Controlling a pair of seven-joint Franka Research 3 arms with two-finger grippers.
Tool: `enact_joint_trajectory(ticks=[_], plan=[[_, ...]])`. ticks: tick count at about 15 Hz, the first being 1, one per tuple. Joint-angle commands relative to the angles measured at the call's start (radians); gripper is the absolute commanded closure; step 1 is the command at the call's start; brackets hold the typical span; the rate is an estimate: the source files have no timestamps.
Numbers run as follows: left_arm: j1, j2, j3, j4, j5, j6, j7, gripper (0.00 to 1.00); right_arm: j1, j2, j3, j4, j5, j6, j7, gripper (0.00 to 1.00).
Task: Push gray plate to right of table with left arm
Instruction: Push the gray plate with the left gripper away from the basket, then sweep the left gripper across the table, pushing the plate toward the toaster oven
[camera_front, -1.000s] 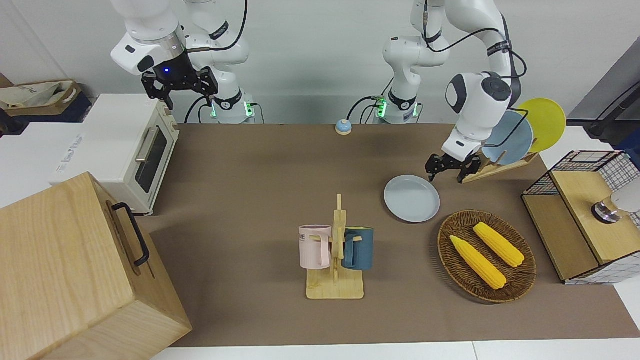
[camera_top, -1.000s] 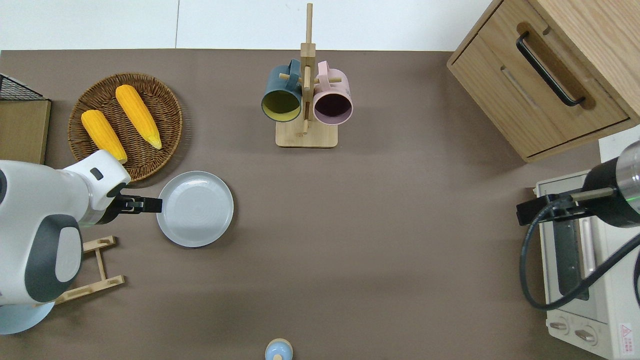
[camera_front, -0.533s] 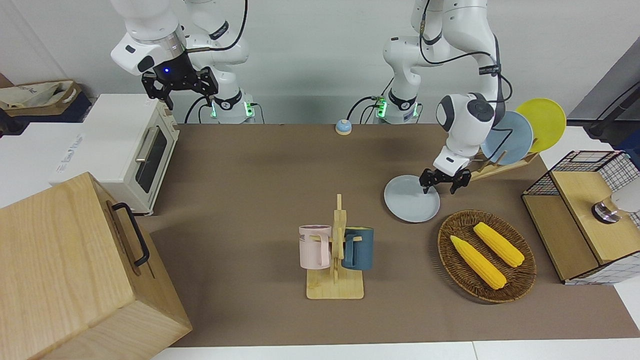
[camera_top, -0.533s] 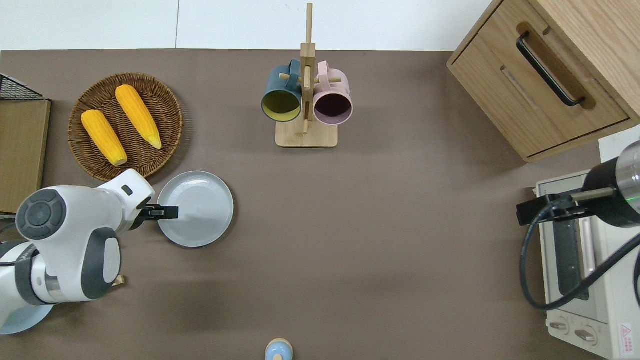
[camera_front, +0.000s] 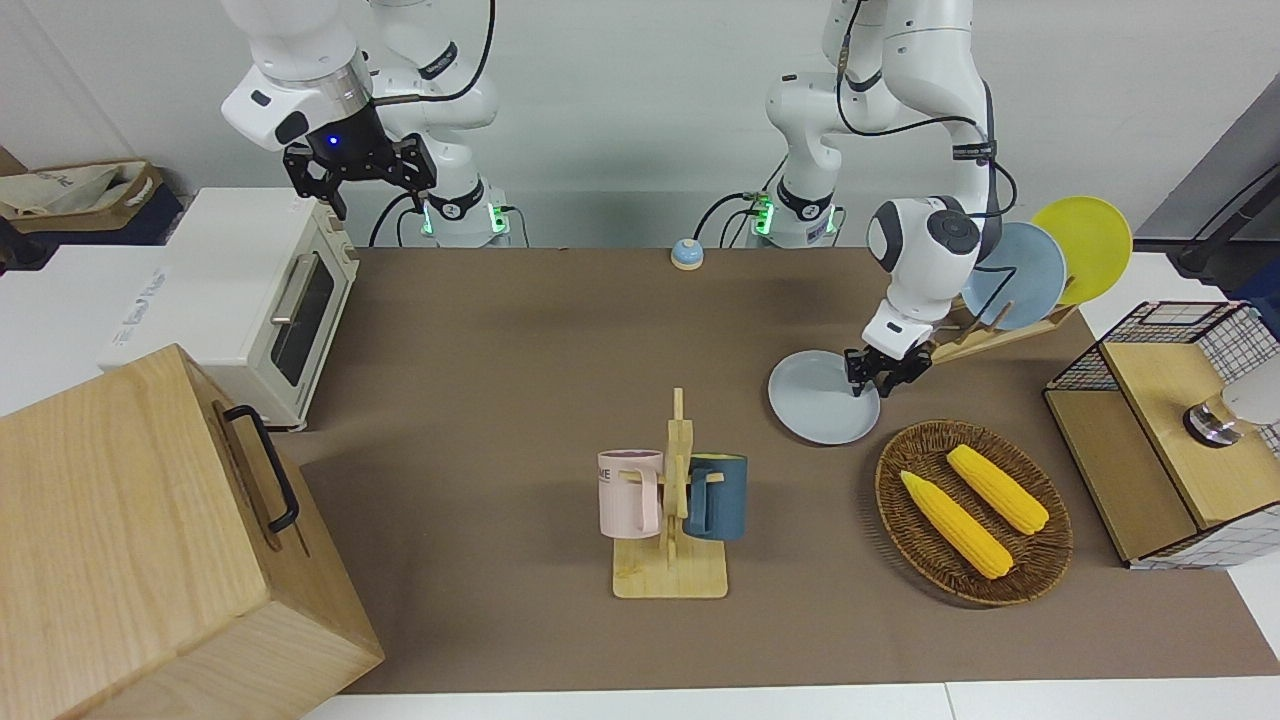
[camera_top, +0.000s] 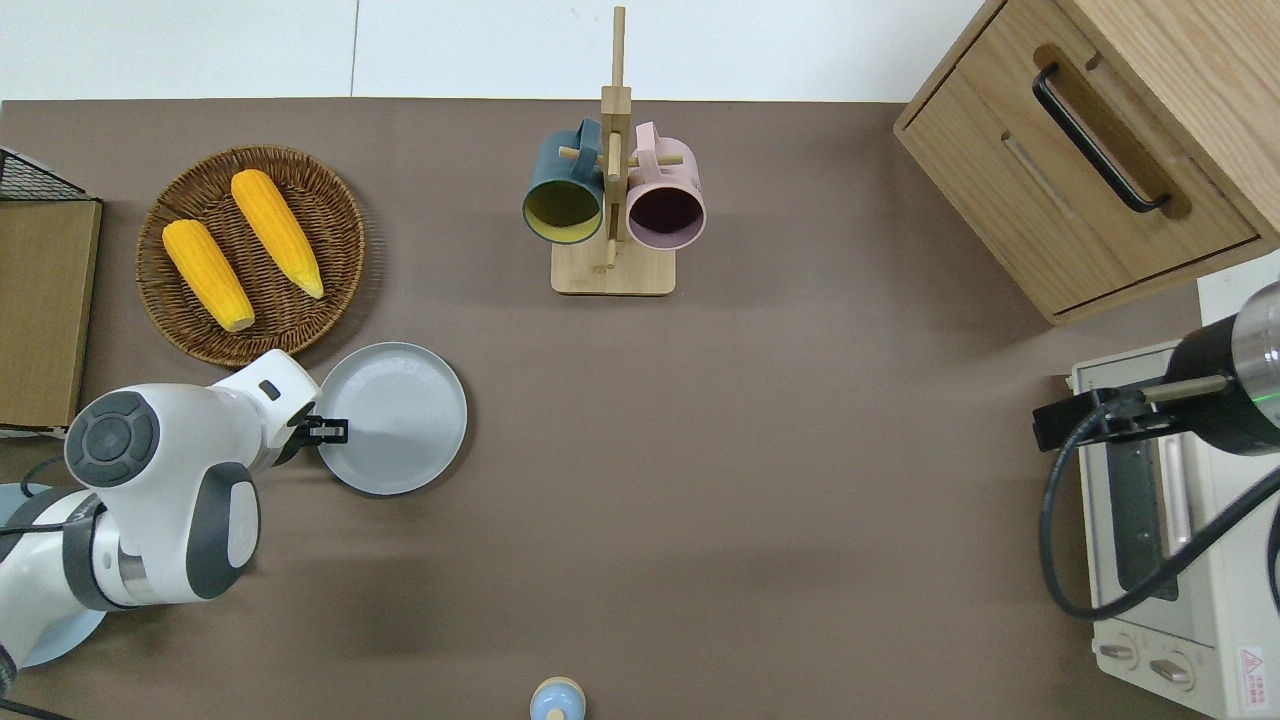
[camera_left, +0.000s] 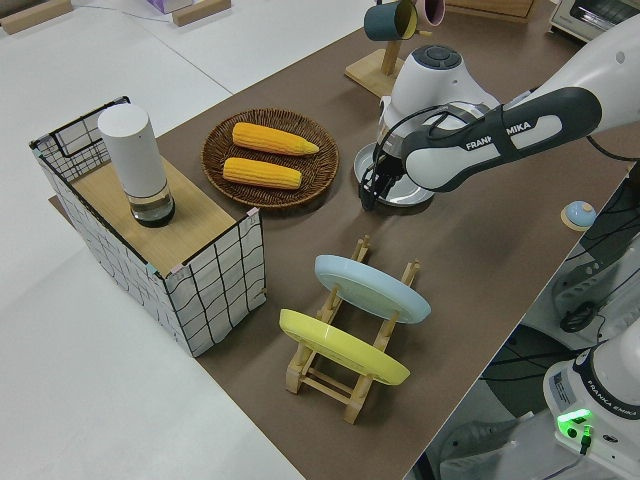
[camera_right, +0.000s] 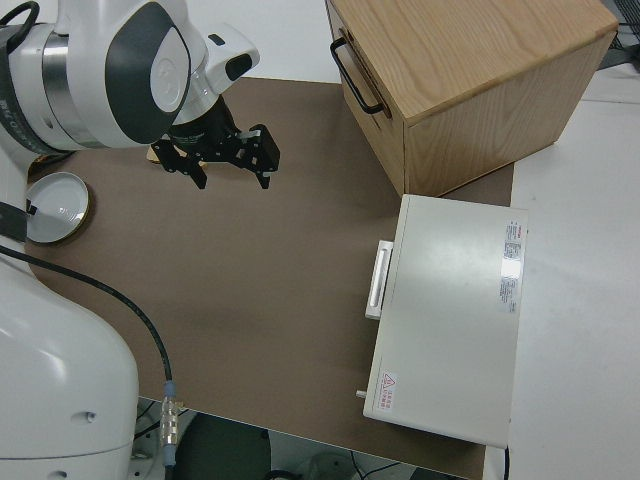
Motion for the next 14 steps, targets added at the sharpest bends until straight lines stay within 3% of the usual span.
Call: enact_joint_trajectory(ticks=[1, 8, 14], plan=[[-0.001, -0.018, 0.005, -0.006, -0.009, -0.017, -0.007, 0.98, -0.02, -0.002, 0.016, 0.009, 0.004, -0.016, 0.013, 0.017], [-0.015, -0.018, 0.001, -0.009, -0.009, -0.028, -0.028, 1.0, -0.019, -0.002, 0.016, 0.009, 0.004, -0.016, 0.013, 0.017], [-0.112, -0.018, -0.041, -0.009, -0.009, -0.051, -0.239, 1.0, -0.019, -0.002, 0.016, 0.009, 0.004, -0.016, 0.013, 0.017]])
